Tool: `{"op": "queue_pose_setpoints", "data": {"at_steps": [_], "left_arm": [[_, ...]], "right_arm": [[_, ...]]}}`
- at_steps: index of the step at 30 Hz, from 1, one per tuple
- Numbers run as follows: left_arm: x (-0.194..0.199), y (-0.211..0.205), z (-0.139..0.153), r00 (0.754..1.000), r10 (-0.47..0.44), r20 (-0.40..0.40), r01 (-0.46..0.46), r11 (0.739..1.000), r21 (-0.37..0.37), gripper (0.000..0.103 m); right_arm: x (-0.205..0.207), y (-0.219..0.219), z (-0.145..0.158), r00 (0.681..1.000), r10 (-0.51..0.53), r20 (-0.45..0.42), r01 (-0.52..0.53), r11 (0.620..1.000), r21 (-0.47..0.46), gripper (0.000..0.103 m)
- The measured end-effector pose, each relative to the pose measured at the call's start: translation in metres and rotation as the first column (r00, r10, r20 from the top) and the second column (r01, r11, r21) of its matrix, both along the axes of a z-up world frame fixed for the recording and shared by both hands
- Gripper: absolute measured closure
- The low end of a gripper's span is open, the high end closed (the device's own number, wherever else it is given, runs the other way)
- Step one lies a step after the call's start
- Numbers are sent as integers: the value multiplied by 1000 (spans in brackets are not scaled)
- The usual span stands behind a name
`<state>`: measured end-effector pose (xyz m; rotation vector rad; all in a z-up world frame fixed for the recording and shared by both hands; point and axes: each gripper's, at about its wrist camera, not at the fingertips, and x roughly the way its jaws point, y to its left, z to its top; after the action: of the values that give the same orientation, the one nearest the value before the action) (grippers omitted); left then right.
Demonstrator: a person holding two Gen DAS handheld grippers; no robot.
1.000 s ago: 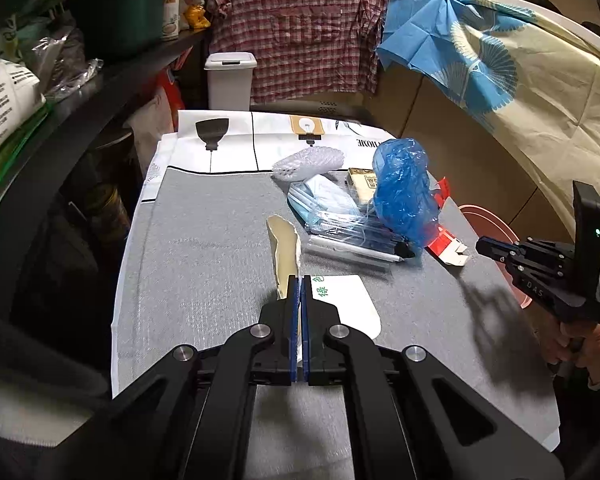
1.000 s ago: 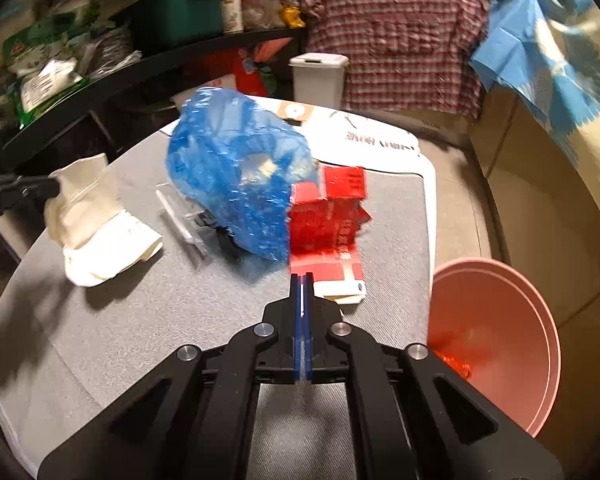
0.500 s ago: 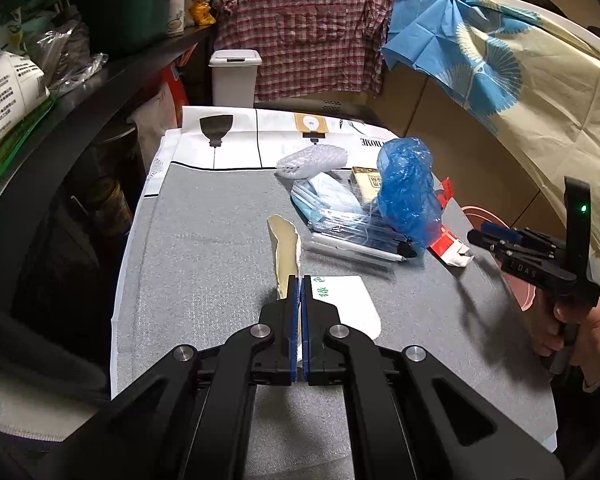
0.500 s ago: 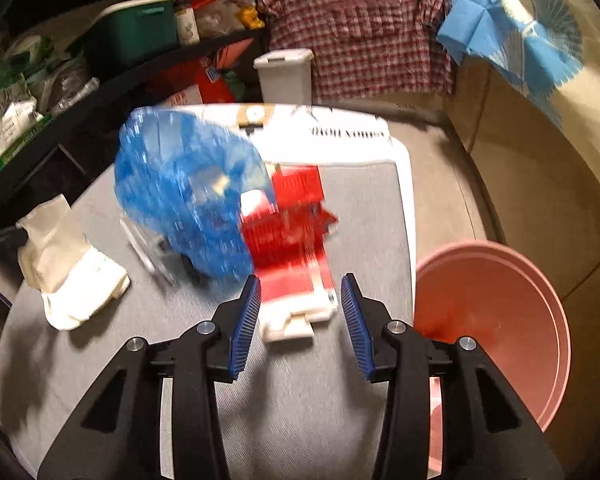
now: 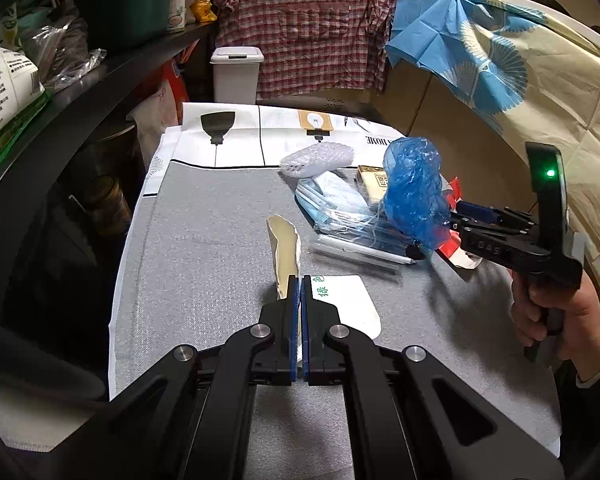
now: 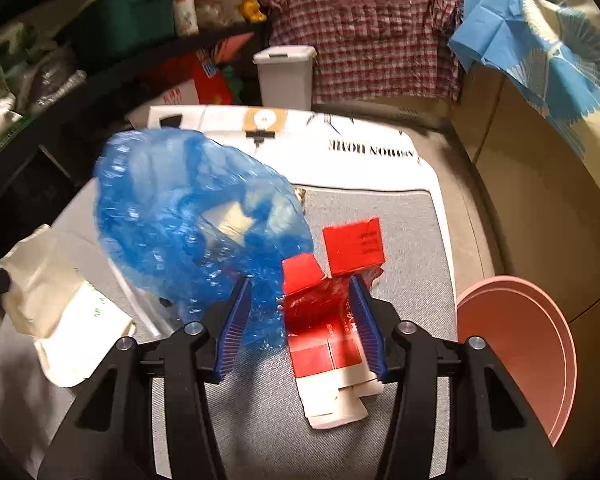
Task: Collect trash
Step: 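Lift and carry the carton in the right tool and paper in the left tool over the pink bin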
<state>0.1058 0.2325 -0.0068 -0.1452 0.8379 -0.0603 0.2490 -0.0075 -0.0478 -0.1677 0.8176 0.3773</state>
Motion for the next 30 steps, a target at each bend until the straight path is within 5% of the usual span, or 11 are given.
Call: {"op": "queue_pose_setpoints", "data": {"at_steps": [2, 7, 30], "left_arm": [[0, 0, -1, 1000, 0, -1, 0, 1000, 4, 102], [-1, 1, 3, 1000, 0, 11, 0, 1000, 2, 102], [-40, -7, 48, 993, 8, 119, -7, 1000, -7, 102]], "right_arm": [[1, -2, -2, 1000, -11, -18, 11, 1000, 2, 79], [-7, -3, 2, 1000, -8, -3, 8, 1000, -15, 99], [-74, -77, 73, 989, -78, 125, 73, 996, 47, 99]]}}
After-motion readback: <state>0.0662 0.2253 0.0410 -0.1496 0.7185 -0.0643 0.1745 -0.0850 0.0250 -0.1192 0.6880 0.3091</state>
